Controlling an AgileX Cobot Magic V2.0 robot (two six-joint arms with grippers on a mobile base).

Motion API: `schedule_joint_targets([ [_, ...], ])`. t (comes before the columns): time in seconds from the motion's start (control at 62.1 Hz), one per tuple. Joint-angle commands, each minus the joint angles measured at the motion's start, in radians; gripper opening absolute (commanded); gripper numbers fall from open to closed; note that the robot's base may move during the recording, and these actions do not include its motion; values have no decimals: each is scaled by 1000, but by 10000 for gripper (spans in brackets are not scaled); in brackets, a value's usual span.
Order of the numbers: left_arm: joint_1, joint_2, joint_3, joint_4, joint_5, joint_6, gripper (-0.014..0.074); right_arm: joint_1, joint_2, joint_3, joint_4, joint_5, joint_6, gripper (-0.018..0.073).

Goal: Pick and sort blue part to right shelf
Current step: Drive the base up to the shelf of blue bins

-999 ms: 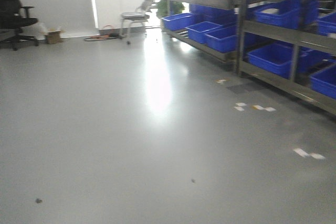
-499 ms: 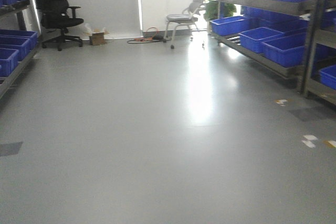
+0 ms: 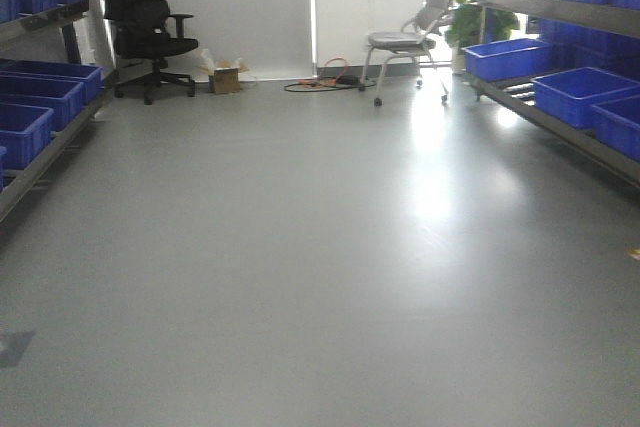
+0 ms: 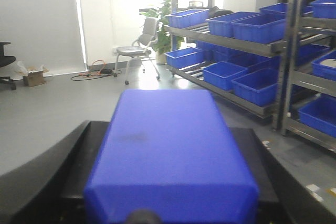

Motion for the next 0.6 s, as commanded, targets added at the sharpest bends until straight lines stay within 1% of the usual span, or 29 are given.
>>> schedule_joint_targets([
  [0.0,2,16,-28,5,-81,-9,294,2,17,-29,-21,-89,-5,225],
  [0.58,2,16,-28,5,-81,-9,294,2,17,-29,-21,-89,-5,225],
])
